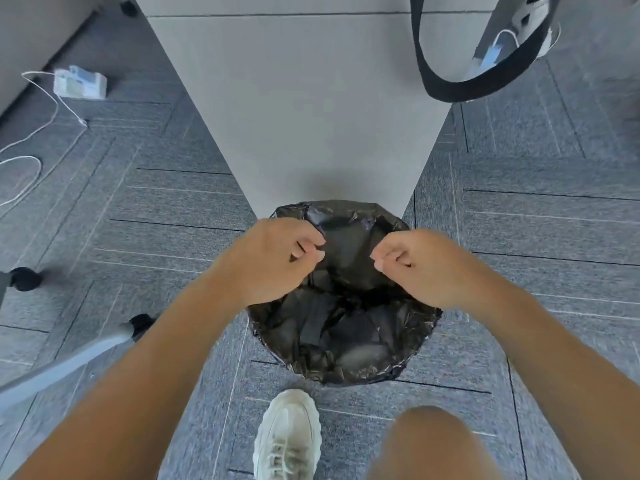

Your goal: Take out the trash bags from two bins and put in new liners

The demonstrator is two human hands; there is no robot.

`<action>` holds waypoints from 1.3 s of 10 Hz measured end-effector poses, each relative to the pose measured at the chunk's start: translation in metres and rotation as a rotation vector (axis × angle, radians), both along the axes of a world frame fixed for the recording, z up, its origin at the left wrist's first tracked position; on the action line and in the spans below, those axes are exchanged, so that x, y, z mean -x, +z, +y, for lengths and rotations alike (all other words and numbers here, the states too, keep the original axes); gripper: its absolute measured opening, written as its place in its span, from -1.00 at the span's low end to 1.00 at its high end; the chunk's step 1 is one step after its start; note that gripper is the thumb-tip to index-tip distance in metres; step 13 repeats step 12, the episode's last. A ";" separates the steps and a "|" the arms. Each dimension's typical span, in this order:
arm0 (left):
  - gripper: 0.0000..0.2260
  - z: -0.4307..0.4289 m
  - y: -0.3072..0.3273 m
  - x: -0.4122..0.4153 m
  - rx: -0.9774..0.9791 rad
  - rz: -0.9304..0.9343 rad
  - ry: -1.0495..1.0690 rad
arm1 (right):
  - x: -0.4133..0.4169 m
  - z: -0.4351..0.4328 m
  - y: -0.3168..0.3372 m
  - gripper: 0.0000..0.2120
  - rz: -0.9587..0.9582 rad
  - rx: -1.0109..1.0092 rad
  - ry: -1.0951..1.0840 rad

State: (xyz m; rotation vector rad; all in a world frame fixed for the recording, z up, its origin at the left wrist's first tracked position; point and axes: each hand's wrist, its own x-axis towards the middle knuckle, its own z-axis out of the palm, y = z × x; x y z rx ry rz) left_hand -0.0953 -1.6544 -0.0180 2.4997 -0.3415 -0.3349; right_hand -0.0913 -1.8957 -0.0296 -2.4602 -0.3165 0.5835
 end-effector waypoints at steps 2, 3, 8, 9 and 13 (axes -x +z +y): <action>-0.84 0.015 -0.024 0.003 -0.025 -0.178 0.057 | -0.001 0.002 -0.014 -0.79 0.059 0.038 0.023; -0.84 0.016 -0.029 -0.002 -0.030 -0.219 0.038 | -0.007 0.004 -0.020 -0.77 0.081 0.062 0.033; -0.46 0.006 -0.014 0.019 0.016 0.753 0.785 | 0.030 0.015 -0.003 -0.34 0.268 0.407 -0.385; -0.57 -0.003 -0.022 0.021 -0.023 0.658 0.803 | 0.035 0.012 -0.020 -0.38 0.328 0.221 -0.541; -0.45 0.004 -0.001 0.015 -0.029 0.641 0.890 | 0.028 0.000 0.005 -0.50 0.474 0.100 -0.745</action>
